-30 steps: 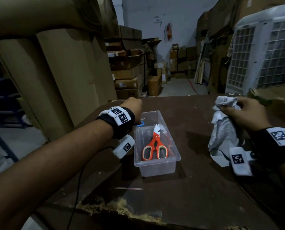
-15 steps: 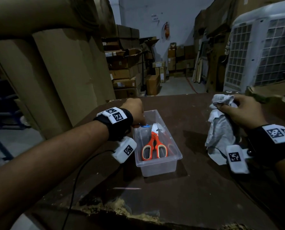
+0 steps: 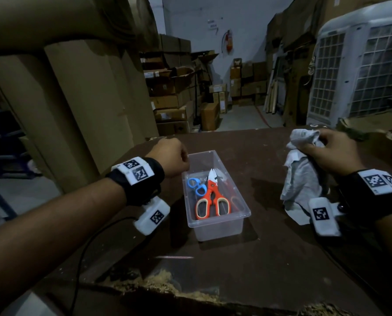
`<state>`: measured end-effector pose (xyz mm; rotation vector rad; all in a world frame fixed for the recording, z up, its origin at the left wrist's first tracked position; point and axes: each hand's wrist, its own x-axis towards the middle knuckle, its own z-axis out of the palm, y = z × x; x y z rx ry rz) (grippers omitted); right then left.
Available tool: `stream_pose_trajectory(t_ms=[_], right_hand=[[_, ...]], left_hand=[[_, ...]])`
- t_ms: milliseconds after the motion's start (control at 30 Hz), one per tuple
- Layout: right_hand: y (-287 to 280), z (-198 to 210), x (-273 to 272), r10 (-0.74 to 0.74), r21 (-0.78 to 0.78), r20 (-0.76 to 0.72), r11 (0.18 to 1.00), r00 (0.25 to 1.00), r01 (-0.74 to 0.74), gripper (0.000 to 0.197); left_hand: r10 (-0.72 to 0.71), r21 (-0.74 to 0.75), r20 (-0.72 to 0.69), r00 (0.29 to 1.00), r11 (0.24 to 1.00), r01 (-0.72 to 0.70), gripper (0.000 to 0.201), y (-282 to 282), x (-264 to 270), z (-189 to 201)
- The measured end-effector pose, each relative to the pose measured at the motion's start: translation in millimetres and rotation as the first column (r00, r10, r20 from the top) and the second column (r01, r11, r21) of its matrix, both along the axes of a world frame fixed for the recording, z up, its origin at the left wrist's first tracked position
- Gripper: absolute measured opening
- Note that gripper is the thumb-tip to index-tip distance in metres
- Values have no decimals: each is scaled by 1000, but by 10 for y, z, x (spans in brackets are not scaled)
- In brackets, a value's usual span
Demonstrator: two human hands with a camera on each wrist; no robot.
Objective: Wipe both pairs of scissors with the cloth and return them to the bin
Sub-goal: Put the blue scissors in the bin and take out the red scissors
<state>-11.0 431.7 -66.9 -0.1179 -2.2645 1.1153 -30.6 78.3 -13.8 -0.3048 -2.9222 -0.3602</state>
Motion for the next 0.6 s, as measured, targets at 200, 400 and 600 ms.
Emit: stream_pose_trajectory(t_ms=[200, 400, 600], right_hand=[[-9, 1, 19, -11, 2, 5, 1000, 1000, 11, 34], [-3, -27, 0, -14, -11, 14, 1000, 1000, 14, 36], [10, -44, -18, -10, -14, 9, 1000, 1000, 11, 33]], left_hand=[[47, 141, 205, 978, 987, -77, 51, -103, 129, -137], [77, 138, 129, 989, 986, -95, 50, -143, -1, -103], [48, 33, 140, 989, 998, -53, 51, -213, -32, -6]])
